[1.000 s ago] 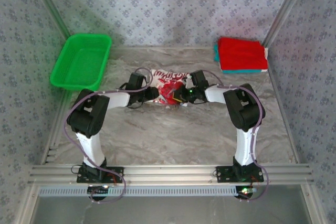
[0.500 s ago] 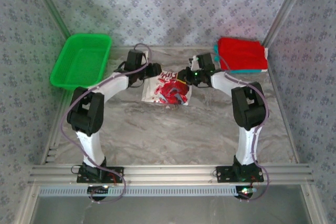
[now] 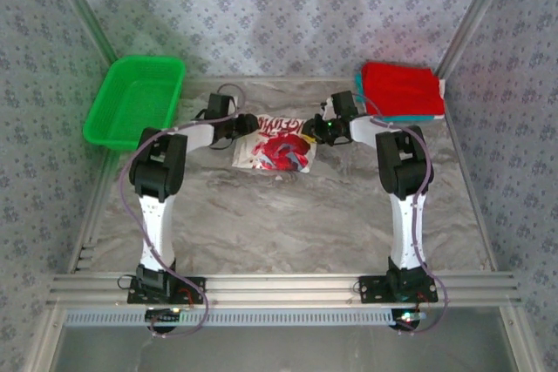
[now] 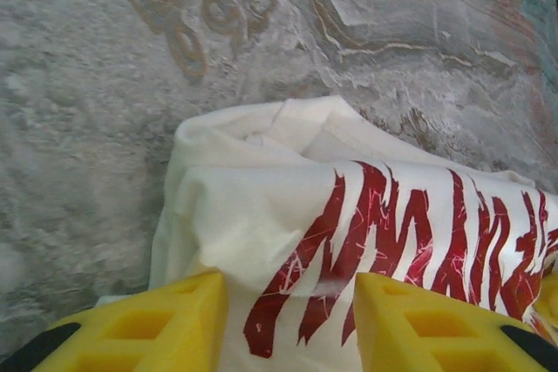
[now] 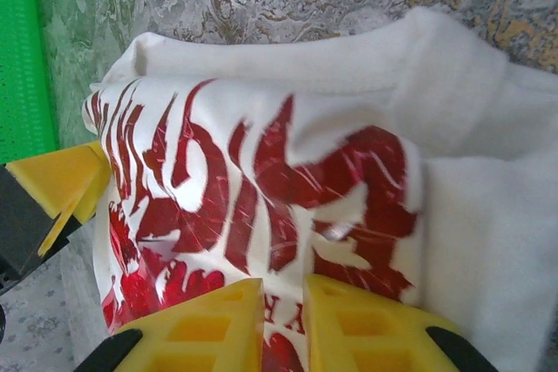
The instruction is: Fold and stack the t-shirts
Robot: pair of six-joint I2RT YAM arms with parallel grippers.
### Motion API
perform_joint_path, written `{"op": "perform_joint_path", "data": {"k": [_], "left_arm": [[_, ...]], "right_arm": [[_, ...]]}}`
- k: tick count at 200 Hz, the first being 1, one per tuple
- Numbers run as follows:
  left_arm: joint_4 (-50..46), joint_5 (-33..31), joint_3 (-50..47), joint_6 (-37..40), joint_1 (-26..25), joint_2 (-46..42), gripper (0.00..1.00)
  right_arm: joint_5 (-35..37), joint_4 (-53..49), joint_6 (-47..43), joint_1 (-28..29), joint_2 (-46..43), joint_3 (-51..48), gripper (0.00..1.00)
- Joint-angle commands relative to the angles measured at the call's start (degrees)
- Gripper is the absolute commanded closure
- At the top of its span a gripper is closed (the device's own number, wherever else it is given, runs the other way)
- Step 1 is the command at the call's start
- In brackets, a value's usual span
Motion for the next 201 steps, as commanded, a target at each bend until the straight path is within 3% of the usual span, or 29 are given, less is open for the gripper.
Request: {"op": "perform_joint_path", "data": {"k": [1,24,48,98,123,201], "left_arm": [[-5.24,-1.96,0.55,1.52,0.37,-4.16,0.51],[-7.84,-5.23,-1.55,2.16,-0.57,-11.27,0.48],[-10.48,-9.98,-5.89,2.99,-3.28,-18.09,0.44],[-12.69,-14.76,-14.42,3.35,-7.15,-20.25,0.45],[-12.61,-16.62,-15.88,3.86,-7.11,-18.72,0.46],[-6.53,-15.23,-18.64,2.69,-6.71,-13.31,0.49]], "right_arm": [[0.98,-4.69,-3.51,0.1,-5.16,1.41,0.74],[2.74,-5.7,-4.5,0.23,-12.21,-2.79,0.64],[4.59,-5.19,-3.52,-0.13,-17.99,-9.22,0.48],[5.21,-3.03,-3.74,0.7,-19.75,-16.02,0.21],[4.75,-2.09,-3.21,0.83,-17.23,-16.99,0.17],[3.79,0.19,0.18,2.46,-8.42,-10.34,0.19]]}}
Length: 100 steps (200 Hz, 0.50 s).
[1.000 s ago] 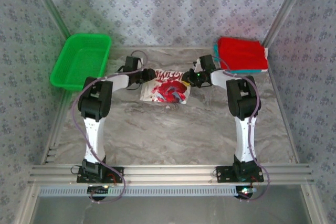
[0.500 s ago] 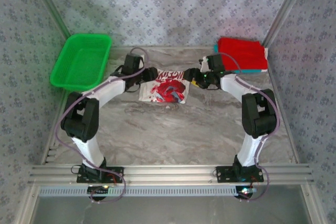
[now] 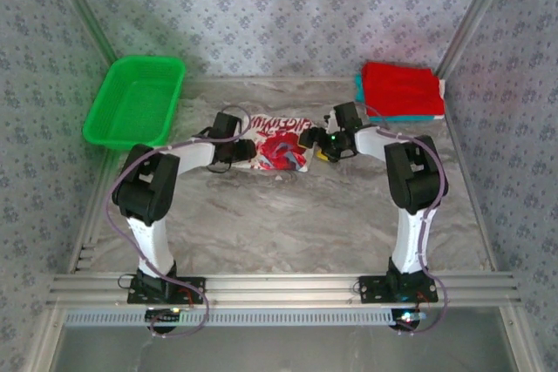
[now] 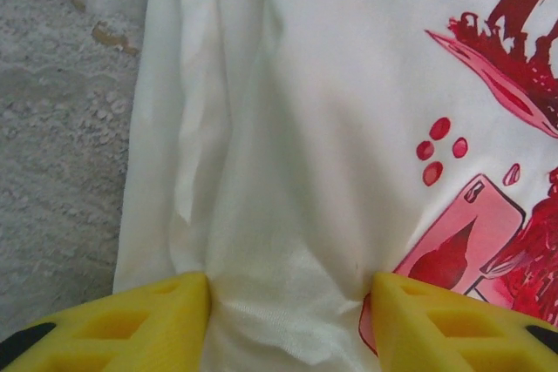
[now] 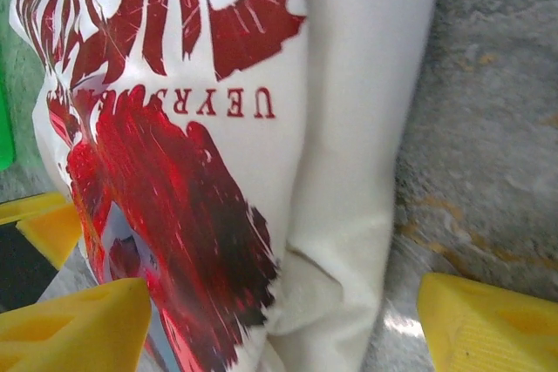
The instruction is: Fold and stack the t-shirts
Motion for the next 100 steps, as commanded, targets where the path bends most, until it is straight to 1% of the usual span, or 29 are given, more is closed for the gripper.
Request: {"op": "perform_joint_path", "data": {"k": [1,35,55,66,80,100], "left_arm": [[2.03,0.23,-1.49,-0.04,0.04,1.88,0.49],[3.09,0.68,-1.98,0.4,-0.05,1.97,0.49],[3.17,0.93,-2.11,0.4,-0.07,1.88,0.5],[3.36,0.95,-2.4,0.34,-0.19,1.72,0.5],[3.37,0.86,-2.65,0.31,-0.22,1.53,0.5],[3.63,0.86,-3.27,0.23,-0.22,1.02,0.5]], "right_arm": [[-0.48,1.46,2.13,0.6,1.88,2.75,0.19],[-0.46,1.07,3.08,2.02,4.29,5.98,0.21],[0.07,1.71,4.47,2.64,5.87,7.62,0.25],[0.09,2.6,5.72,2.93,6.75,8.48,0.3],[0.52,3.24,7.02,3.21,7.59,9.44,0.4],[2.34,1.82,7.6,3.57,8.73,11.27,0.52]]}}
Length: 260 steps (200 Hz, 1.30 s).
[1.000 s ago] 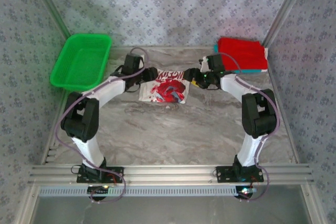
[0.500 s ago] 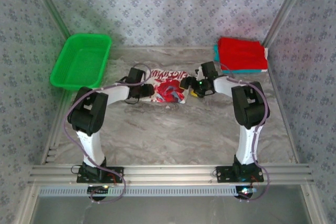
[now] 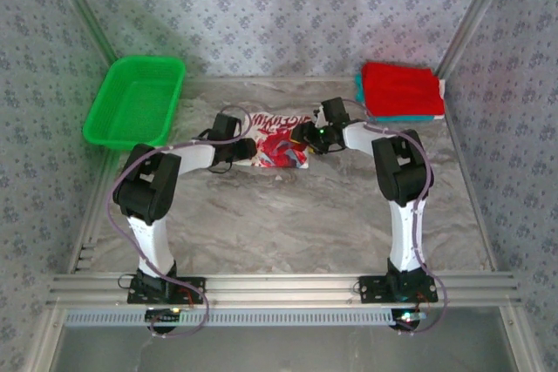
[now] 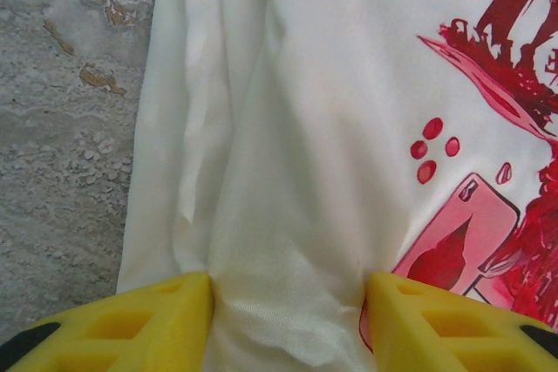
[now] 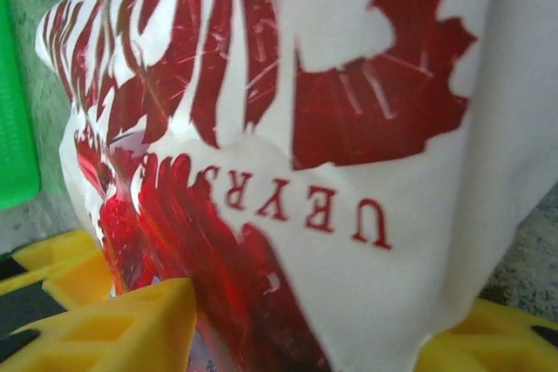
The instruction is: Fold and stack the t-shirts
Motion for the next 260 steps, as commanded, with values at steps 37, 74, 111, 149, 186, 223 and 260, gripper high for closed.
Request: {"op": "perform_joint_path", "data": {"k": [37,74,111,149,186,223,260], "left_arm": [[-1.23,0.54,-2.16,0.2,-0.24,-0.85,0.5],[-1.33,-0.07,-3.88,-1.72,0.02,-8.12,0.39],[-6.21,-1.7,-3.5,-2.25,0.46,-22.47,0.27],[-9.57,-5.1,-4.88,-0.38,1.07,-32.06,0.23],[-7.04,-7.84,-10.66,-0.75,1.17,-36.21,0.23],[-4.32,-7.99,-12.82,-1.64,1.16,-35.69,0.23],[-3.56,-7.36,-12.52,-1.09,1.07,-33.06,0.23]], "right_arm": [[3.03,-1.33,2.24,0.78,3.56,4.96,0.8],[6.89,-8.69,-5.48,-0.72,2.8,8.53,1.0],[8.09,-17.92,-16.5,-3.87,3.6,14.45,1.0],[15.41,-31.8,-30.99,-6.25,4.02,25.24,1.0],[31.73,-42.16,-47.83,-7.2,5.73,37.57,1.0],[42.4,-46.31,-56.74,-9.28,10.15,49.67,1.0],[44.52,-47.03,-59.41,-12.2,13.05,58.17,1.0]]}}
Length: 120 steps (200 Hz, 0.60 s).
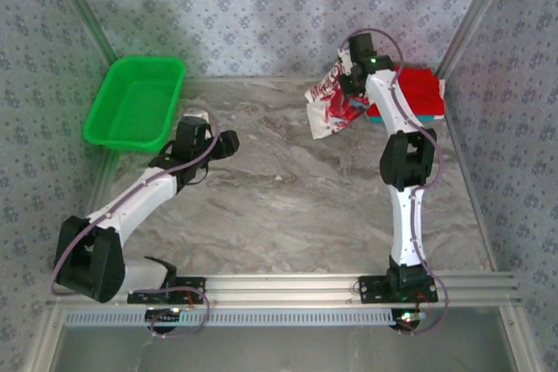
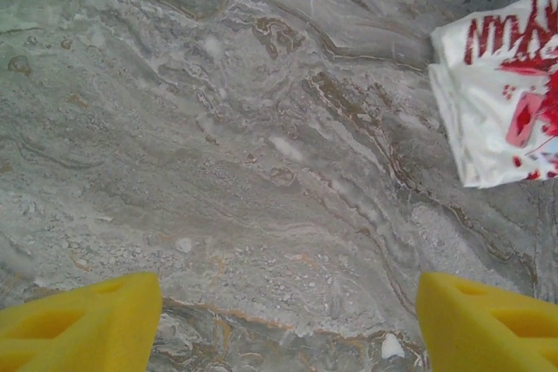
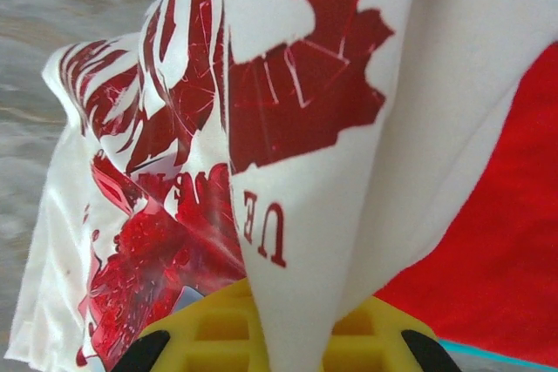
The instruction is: Fold and stack the t-shirts
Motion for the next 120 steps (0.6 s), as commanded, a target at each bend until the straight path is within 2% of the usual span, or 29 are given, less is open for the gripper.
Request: {"op": "perform_joint_path", "data": {"k": [1,69,120], "left_arm": [[2.4,-0.31,0.85,0.21,0.22,1.41,0.23],[3.69,-0.76,0.19,0.37,0.22,3.96,0.23],[3.75,0.05,1.02,0.31,0.22,6.45,0.23]], "right_arm": [[6.05,-2.6,-5.85,-2.33,1.33,3.99,1.0],[-0.94,-1.02,-10.5,-5.45,1.69,12.68,1.0],[-1.13,1.44,-10.13,-6.49,1.61,15.2,1.0]]}}
